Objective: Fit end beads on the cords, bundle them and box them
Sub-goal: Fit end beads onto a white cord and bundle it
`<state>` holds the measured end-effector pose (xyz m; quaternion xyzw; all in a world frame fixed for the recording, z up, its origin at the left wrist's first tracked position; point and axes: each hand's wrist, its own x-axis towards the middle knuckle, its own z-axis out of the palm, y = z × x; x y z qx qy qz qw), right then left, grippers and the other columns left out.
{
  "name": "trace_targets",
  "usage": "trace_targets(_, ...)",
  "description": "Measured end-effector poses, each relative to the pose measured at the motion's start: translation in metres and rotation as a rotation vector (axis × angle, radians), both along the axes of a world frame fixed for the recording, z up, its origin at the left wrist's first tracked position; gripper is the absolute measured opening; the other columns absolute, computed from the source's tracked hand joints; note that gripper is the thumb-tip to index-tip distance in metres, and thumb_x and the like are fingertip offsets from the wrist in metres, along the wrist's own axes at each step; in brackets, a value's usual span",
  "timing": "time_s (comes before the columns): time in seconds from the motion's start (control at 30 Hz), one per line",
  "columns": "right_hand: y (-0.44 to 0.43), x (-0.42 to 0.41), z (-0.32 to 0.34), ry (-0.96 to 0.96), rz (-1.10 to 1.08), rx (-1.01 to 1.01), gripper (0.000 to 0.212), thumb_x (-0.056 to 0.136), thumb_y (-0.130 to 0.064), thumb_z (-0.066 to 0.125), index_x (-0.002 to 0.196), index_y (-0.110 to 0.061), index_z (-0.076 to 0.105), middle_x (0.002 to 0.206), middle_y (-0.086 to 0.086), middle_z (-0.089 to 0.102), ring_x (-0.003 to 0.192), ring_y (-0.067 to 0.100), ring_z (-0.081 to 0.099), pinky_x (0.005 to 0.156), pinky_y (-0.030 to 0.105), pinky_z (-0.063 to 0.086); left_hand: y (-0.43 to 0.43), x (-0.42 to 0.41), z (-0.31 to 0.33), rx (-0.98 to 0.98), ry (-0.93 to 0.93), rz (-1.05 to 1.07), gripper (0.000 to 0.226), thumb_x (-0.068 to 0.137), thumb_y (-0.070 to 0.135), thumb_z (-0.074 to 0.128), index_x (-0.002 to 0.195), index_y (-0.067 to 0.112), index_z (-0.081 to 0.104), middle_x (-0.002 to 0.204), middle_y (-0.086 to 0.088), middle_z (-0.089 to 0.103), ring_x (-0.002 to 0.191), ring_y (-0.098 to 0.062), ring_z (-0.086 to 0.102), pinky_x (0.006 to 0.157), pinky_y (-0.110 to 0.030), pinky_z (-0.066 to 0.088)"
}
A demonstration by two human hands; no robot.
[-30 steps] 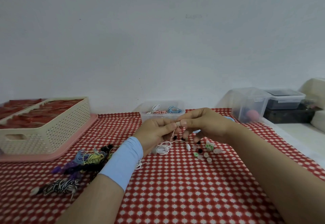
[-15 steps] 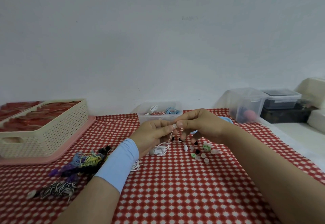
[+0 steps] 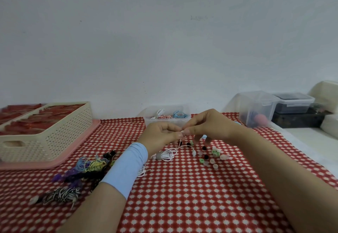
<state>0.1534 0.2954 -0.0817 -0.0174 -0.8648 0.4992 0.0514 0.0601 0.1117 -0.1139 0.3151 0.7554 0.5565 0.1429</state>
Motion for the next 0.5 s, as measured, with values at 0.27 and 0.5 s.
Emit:
trace_targets(0.27, 0.020, 0.007, 0.019, -0.385, 0.091, 0.610, 0.004, 0.081, -0.031, 0.084, 0.080, -0.034, 0.082, 0.084, -0.013, 0.078, 0.061, 0.007, 0.060, 0.069, 0.032, 0.054, -0.003, 0.014, 0.025, -0.639, 0.331, -0.293, 0.019, 0.077, 0.042, 0.081, 0.092, 0.031, 0.076, 0.091, 0.017, 0.071, 0.086, 0.000, 0.065, 0.085, -0.020, 0.053)
trace_targets(0.5, 0.010, 0.002, 0.008, -0.568, 0.062, 0.805, 0.029, 0.073, -0.047, 0.086, 0.097, -0.031, 0.082, 0.099, -0.014, 0.077, 0.094, 0.010, 0.070, 0.090, 0.033, 0.059, 0.012, 0.020, 0.016, -0.462, 0.512, -0.068, 0.008, 0.088, 0.036, 0.069, 0.089, 0.030, 0.075, 0.092, 0.017, 0.068, 0.086, -0.004, 0.061, 0.085, -0.025, 0.050)
